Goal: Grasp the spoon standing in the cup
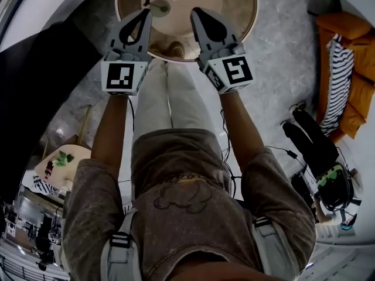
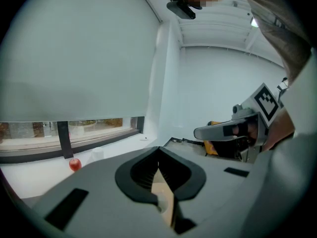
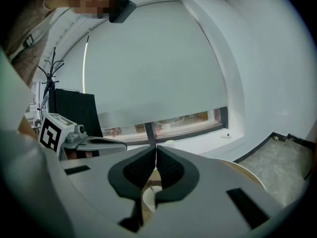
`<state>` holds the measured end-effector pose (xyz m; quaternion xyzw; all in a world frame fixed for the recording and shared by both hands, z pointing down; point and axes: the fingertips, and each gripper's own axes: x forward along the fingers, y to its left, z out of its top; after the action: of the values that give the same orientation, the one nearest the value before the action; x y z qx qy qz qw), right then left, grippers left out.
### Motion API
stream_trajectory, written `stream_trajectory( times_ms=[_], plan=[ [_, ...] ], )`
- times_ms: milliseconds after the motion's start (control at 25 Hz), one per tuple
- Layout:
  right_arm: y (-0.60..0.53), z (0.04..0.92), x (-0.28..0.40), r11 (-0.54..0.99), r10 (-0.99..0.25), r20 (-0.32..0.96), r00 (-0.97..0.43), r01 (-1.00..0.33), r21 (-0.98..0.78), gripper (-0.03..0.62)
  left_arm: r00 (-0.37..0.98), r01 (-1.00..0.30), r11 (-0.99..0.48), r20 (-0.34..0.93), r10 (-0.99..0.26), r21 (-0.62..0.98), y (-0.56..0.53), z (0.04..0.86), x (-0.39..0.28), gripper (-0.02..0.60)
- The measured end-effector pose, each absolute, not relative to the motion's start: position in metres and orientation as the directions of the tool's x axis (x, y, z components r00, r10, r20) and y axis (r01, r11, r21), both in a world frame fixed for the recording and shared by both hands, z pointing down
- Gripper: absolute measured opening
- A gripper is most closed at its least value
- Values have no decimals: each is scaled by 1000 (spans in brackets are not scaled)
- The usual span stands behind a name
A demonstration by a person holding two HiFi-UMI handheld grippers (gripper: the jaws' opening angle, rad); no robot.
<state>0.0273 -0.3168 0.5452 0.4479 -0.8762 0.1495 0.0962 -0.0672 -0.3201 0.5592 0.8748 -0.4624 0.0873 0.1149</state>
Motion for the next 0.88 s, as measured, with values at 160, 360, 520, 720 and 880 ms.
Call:
stream_trajectory(
  times_ms=[160, 360, 520, 720, 880],
  plan=[
    [-315, 554, 27, 562, -752, 300, -588, -808, -174, 18, 547, -835, -538, 275, -791, 114, -319, 574, -70, 17],
    [-313, 562, 29, 555, -750, 313, -582, -812, -179, 18, 536, -842, -527, 288, -794, 117, -318, 586, -73, 17],
    [-310, 568, 32, 553, -744, 331, -581, -813, -184, 18, 529, -849, -505, 288, -798, 159, -317, 595, -74, 18],
    [-308, 574, 35, 552, -738, 341, -582, -812, -191, 18, 521, -854, -484, 301, -799, 193, -319, 604, -76, 169],
    [-307, 578, 35, 547, -735, 348, -582, -812, -202, 18, 509, -860, -464, 300, -807, 212, -323, 609, -76, 268]
  ],
)
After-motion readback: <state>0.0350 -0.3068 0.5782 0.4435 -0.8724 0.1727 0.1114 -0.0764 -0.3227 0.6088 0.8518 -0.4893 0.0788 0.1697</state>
